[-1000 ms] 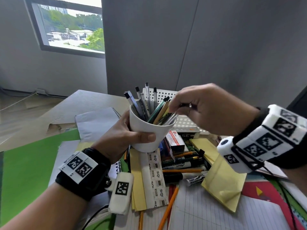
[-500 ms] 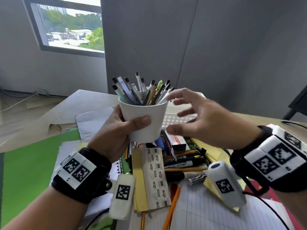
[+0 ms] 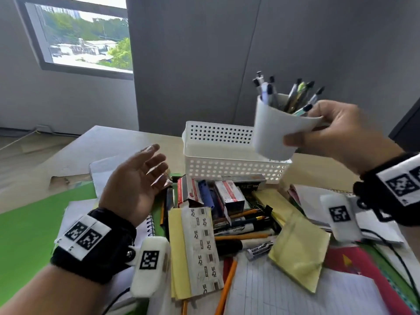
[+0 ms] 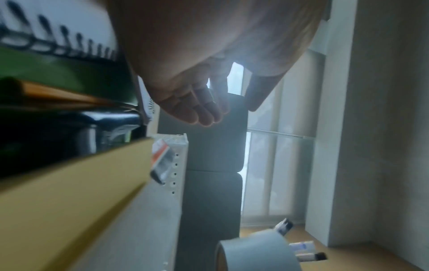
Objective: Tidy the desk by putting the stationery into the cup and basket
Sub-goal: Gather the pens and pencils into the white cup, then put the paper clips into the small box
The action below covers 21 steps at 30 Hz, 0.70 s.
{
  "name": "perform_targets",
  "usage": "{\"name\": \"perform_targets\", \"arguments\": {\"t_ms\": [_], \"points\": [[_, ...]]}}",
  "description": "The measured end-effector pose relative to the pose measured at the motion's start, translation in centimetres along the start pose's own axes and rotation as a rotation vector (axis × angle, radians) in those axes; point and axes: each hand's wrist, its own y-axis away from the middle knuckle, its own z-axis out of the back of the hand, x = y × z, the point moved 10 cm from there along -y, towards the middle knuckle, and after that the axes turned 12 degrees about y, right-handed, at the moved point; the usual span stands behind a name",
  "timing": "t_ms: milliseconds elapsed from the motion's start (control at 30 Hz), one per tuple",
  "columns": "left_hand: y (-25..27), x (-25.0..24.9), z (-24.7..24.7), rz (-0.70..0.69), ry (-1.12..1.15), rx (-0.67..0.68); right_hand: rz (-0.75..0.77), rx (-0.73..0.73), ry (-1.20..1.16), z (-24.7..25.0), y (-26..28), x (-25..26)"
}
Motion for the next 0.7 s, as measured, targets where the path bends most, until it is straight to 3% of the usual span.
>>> {"name": "perform_targets", "arguments": {"t_ms": [100,167,400,500,633,700], "points": [[-0.3,1.4,0.9,0.053,-0.077,-0.089,-0.134,-0.097,0.274,2.7,-2.2,-4.1],[-0.4,2.0,1.2,0.081,-0.114,-0.118,-0.233,-0.085,0.381,3.0,-3.7,-7.5],[-0.5,2.4,1.3,0.11,-0.131,-0.111,-0.414,0.039,0.476,-0.3,-5.2,-16.6],[-0.2,2.1,0.7,0.089,-0.131,-0.081,-0.406,0.12,0.462,-2.0,-4.8,-17.8],[0.3,-0.2,-0.3,-0.077,-0.07,-0.013,-0.381,0.251,0.508,-1.7,-4.3,-17.6],[1.3,-1.2,-1.9,-0.133,-0.104,0.067,-0.361,0.208,0.492,-0.3,-3.7,-16.5]]}}
